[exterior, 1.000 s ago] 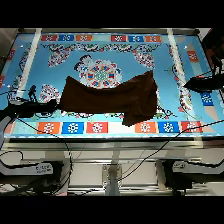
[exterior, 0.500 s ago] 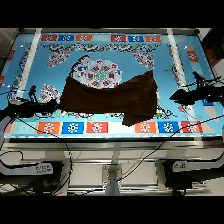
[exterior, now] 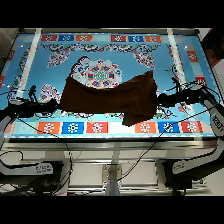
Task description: Fold the clothes and pants, and hang the long-sleeved shirts on hangers.
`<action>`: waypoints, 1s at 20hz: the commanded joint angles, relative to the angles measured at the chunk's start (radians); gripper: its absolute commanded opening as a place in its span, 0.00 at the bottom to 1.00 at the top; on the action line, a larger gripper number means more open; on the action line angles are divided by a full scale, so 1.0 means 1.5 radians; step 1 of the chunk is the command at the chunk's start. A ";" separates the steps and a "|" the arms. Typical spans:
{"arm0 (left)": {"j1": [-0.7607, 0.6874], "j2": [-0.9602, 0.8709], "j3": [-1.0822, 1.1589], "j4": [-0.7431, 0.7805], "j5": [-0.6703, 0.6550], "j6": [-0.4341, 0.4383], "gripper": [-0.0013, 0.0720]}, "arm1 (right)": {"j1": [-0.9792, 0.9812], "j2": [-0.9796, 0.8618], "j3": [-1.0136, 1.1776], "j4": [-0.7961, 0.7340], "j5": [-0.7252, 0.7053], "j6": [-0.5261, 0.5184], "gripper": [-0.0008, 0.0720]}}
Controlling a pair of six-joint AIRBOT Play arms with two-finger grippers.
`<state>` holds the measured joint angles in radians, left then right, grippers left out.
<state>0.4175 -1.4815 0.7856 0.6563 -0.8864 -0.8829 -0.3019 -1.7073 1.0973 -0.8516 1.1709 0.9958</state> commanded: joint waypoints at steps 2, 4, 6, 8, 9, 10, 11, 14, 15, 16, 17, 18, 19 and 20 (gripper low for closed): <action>0.000 0.000 0.001 -0.001 0.000 0.000 0.04 | 0.027 -0.019 -0.003 -0.006 -0.024 0.006 0.43; 0.000 0.000 0.001 -0.003 0.000 0.000 0.04 | 0.024 -0.019 -0.003 -0.008 -0.010 0.006 0.29; 0.000 0.000 0.001 -0.005 -0.002 0.000 0.04 | 0.018 -0.017 -0.003 -0.006 -0.005 0.006 0.13; 0.000 0.001 0.001 -0.005 -0.018 0.000 0.04 | 0.014 -0.008 0.003 -0.006 0.008 0.006 0.03; 0.000 0.003 0.003 -0.005 -0.031 0.000 0.04 | 0.013 -0.001 0.011 -0.006 0.027 0.006 0.03; 0.001 0.007 0.008 -0.005 -0.049 0.000 0.04 | 0.013 0.009 0.022 -0.006 0.051 0.006 0.03; 0.001 0.015 0.016 -0.005 -0.074 0.000 0.04 | 0.012 0.023 0.036 -0.008 0.075 0.006 0.03; 0.005 0.056 0.066 -0.014 -0.170 0.000 0.04 | -0.003 0.098 0.075 -0.006 0.134 0.006 0.03; 0.009 0.076 0.087 -0.032 -0.204 0.000 0.04 | -0.010 0.126 0.087 -0.005 0.150 0.006 0.03; 0.016 0.099 0.112 -0.064 -0.240 0.000 0.04 | -0.021 0.163 0.103 -0.002 0.169 0.006 0.03; 0.026 0.122 0.136 -0.101 -0.270 0.000 0.04 | -0.034 0.200 0.118 0.005 0.185 0.006 0.03; 0.040 0.149 0.161 -0.152 -0.299 0.000 0.04 | -0.049 0.243 0.134 0.020 0.197 0.006 0.03; 0.056 0.176 0.183 -0.206 -0.323 0.000 0.04 | -0.066 0.288 0.151 0.041 0.207 0.006 0.03; 0.074 0.204 0.204 -0.263 -0.339 0.001 0.04 | -0.082 0.329 0.165 0.060 0.209 0.006 0.03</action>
<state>0.4782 -1.2736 1.0035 0.4721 -1.2625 -0.8829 -0.3710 -1.3670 1.2850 -0.8253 1.4242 1.0042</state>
